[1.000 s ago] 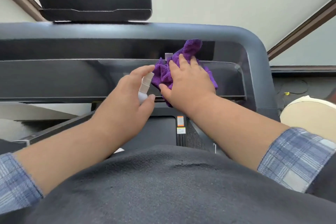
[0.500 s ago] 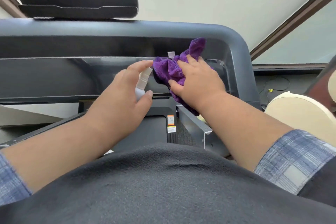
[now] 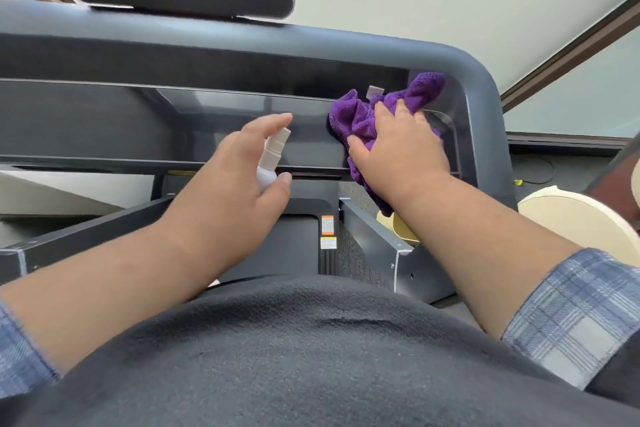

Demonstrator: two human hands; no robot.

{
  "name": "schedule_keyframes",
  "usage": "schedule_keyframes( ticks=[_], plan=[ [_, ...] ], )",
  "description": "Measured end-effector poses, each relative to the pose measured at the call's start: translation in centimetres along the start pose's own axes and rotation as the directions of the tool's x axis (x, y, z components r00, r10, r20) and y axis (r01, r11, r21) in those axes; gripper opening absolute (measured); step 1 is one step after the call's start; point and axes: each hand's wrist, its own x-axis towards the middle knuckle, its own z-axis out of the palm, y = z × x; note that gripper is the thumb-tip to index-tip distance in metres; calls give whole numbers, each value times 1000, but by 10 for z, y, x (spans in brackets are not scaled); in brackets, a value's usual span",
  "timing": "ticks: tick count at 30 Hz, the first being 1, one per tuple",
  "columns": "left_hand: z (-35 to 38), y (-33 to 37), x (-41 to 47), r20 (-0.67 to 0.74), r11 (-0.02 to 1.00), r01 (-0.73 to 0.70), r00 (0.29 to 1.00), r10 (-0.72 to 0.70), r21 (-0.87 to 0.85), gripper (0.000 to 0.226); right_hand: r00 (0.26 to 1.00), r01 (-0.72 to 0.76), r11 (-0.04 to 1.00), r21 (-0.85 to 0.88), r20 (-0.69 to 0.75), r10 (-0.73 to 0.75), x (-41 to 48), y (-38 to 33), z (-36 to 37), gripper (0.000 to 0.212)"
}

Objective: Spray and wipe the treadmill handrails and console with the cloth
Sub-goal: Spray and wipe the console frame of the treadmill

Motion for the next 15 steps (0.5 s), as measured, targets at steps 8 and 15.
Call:
schedule_keyframes(
  ticks=[8, 15],
  plan=[
    [-39, -49, -22, -51, 1000, 28, 998, -28, -6, 62, 993, 115, 992, -48, -5, -115, 5, -99, 3, 78],
    [-95, -104, -49, -115, 996, 88, 989, -89, -16, 63, 974, 224, 972, -64, -8, -225, 2, -208, 6, 77]
  ],
)
